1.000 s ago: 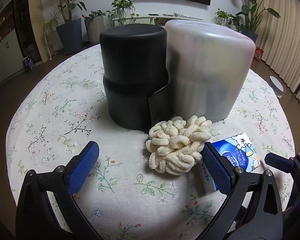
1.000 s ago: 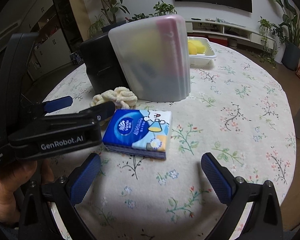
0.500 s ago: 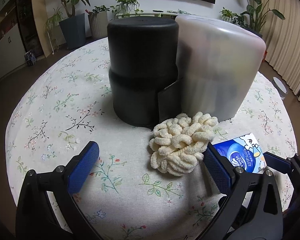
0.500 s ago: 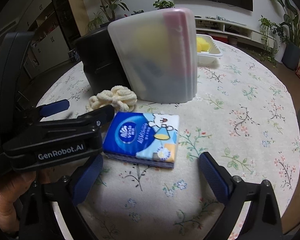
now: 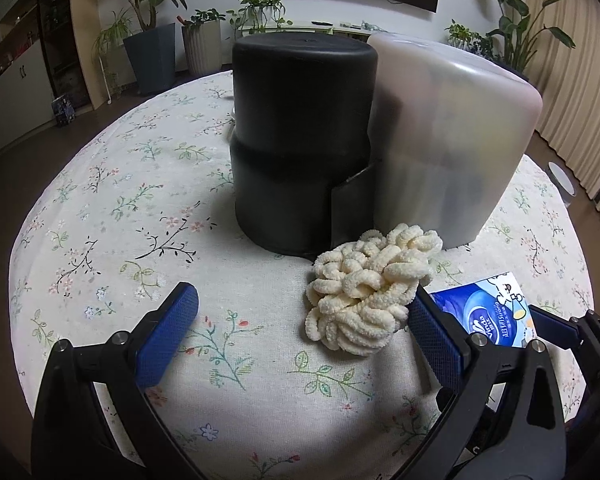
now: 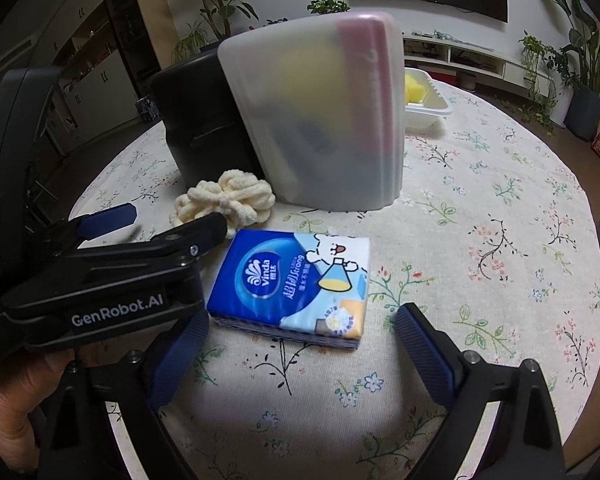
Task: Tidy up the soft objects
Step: 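Grasp the cream knotted scrunchie with the left tool while the right tool grasps the blue tissue pack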
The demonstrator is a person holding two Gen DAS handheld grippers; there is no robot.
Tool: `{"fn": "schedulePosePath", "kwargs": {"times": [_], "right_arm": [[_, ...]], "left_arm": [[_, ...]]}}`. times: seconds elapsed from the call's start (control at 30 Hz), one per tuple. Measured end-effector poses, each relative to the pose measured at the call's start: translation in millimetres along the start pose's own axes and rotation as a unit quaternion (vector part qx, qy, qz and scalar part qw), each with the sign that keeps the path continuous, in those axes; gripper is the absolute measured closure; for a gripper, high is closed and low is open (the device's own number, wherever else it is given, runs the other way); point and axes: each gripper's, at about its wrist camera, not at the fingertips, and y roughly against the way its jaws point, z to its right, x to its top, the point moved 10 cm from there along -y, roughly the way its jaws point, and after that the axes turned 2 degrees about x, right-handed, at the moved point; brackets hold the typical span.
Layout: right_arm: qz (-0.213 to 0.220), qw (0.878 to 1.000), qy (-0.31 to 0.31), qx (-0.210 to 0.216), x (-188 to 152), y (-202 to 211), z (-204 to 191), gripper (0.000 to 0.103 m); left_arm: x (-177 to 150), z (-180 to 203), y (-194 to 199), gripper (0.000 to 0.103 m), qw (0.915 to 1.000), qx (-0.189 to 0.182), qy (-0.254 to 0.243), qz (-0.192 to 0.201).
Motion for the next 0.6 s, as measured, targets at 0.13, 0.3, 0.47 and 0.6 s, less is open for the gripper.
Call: {"fn": "schedulePosePath", "kwargs": {"times": [0.13, 0.3, 0.47, 0.6], "right_arm": [[-0.002, 1.0, 0.006, -0.007, 0.9, -2.7, -1.7, 0.007], [-0.003, 1.0, 0.013, -0.012, 0.6, -3.5, -3.5, 0.012], [0.0, 1.0, 0.016, -0.014, 1.9, -2.8, -2.4, 0.021], [0.0, 1.0, 0.018, -0.012, 1.9, -1.2, -1.9, 0.024]], "left_arm": [[0.7, -1.6, -2.5, 0.0, 1.0, 0.002, 0.001, -0.003], [0.7, 1.6, -6.9, 0.0, 0.9999, 0.002, -0.002, -0.012], [0.1, 1.1, -9.7, 0.0, 0.9998, 0.003, -0.004, -0.02], [0.3, 1.9, -9.2, 0.0, 0.9998, 0.003, -0.007, -0.019]]}}
